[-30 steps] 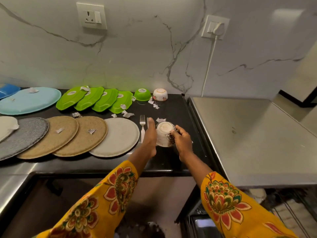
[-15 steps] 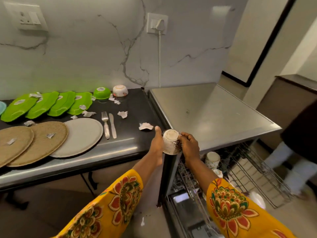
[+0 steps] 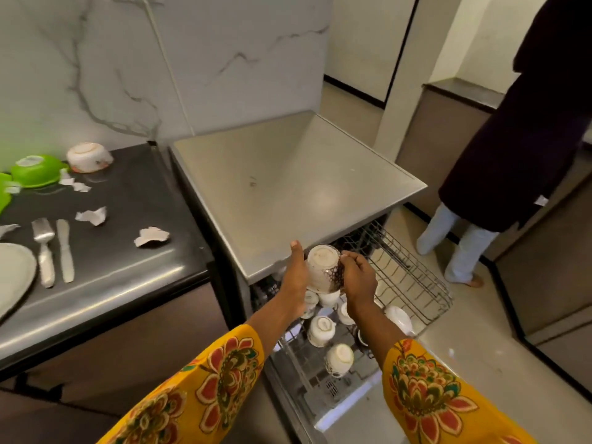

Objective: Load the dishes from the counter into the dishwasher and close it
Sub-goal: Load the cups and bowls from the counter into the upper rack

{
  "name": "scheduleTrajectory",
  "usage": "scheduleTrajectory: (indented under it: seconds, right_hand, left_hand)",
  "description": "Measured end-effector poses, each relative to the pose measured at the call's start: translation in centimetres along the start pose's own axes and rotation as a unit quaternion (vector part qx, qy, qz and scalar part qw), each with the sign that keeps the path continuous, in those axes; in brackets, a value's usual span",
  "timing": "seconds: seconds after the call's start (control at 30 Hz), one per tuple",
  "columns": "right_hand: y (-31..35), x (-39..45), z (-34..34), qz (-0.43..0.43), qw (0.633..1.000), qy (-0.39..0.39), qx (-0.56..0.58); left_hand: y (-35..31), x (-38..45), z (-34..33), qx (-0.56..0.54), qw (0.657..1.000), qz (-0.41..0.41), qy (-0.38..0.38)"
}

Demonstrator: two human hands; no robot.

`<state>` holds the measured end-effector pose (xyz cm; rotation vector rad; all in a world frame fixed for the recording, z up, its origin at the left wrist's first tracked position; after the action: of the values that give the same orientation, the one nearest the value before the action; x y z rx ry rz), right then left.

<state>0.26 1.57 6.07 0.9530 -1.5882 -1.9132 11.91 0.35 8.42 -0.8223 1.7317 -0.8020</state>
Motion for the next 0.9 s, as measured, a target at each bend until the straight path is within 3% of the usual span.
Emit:
scheduleTrajectory:
  seconds: [0.3, 0.57, 0.9]
  right_hand:
    - [-4.3, 8.0, 5.6, -0.079, 0.996, -0.031, -0.009]
    - [-9.5, 15.8, 8.3, -0.214, 0.977, 0.009, 0.022]
    - [-16.7, 23.7, 8.6, -0.301, 0.951, 0.059, -0.029]
  left_hand:
    - [4.5, 8.1, -6.4, 0.003, 0.996, 0.085, -0.028]
    - [8.5, 14.2, -11.1, 0.042, 0.993, 0.105, 0.027]
    - [13.1, 23.6, -12.9, 0.090, 0.976, 0.196, -0.020]
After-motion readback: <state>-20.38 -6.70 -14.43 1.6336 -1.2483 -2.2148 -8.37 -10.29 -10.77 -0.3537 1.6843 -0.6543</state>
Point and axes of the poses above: each hand's wrist, its own x-axis towards the middle knuckle, its own z-axis out of the back of the hand, y = z × x, the point moved 4 cm from there along x, towards the middle knuckle, and after that the axes turned 3 degrees about x, right-handed, at the moved point
